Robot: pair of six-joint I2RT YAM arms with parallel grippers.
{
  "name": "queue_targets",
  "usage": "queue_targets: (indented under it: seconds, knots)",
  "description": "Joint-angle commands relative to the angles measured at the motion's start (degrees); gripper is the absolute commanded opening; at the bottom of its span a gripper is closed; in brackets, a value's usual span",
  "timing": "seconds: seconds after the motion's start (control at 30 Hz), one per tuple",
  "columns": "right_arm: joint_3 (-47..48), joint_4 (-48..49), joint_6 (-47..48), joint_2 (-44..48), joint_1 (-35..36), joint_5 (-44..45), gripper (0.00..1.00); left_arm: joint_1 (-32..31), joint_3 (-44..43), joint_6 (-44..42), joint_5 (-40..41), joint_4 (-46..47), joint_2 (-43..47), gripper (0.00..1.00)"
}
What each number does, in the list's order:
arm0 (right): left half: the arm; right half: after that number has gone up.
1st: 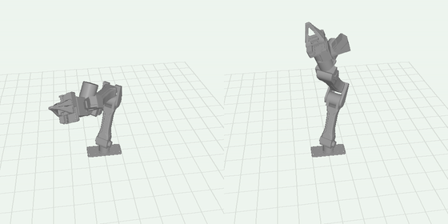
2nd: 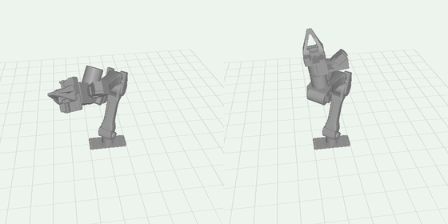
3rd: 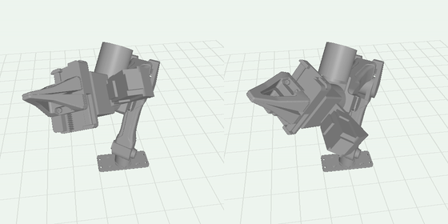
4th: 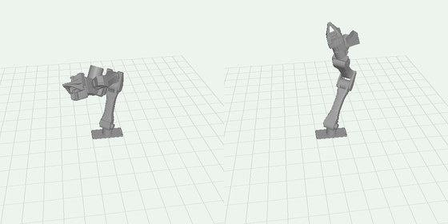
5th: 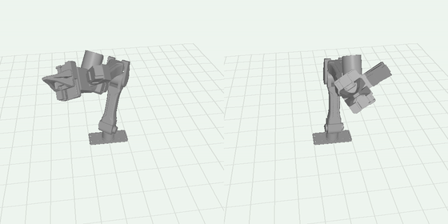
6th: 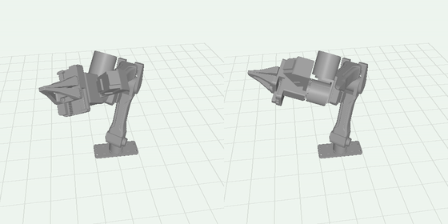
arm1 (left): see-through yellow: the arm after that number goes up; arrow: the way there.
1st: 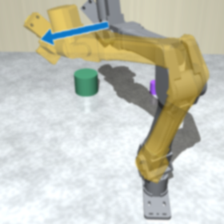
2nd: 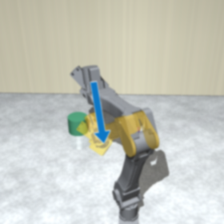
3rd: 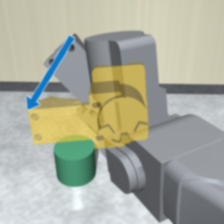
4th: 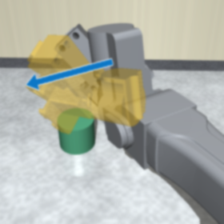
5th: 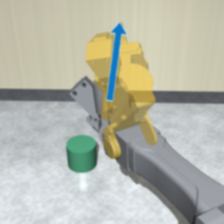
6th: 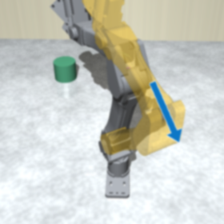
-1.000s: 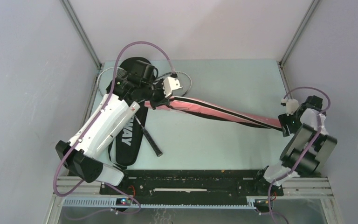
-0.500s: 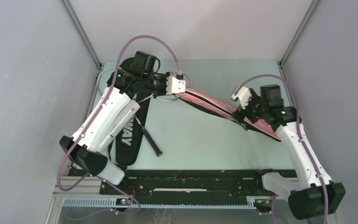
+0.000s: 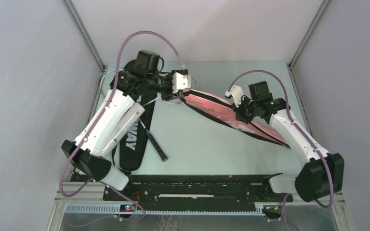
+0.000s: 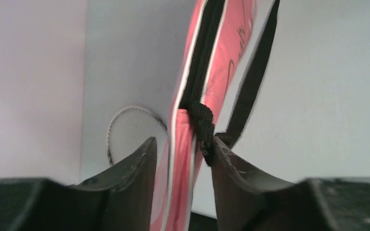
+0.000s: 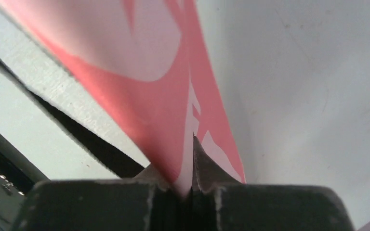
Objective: Pack up the badminton gear
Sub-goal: Zip the racket bag at the center of the board, then place the racket bag at the center of the board.
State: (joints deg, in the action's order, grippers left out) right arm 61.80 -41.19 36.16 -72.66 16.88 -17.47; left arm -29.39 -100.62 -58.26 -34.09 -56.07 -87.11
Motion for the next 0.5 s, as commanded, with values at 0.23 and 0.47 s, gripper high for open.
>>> queue_targets:
  seconds: [0.23, 0.47]
  knots:
    - [33.04, -23.43, -11.88, -20.66, -19.37, -18.68, 0.00, 11.85, 9.92, 32.98, 7.61, 30.08, 12.03, 1.00]
    - [50.04, -31.05, -13.27, -40.42, -24.79, -17.23, 0.00, 12.81, 21.08, 32.81, 28.12, 26.74, 18.11, 1.00]
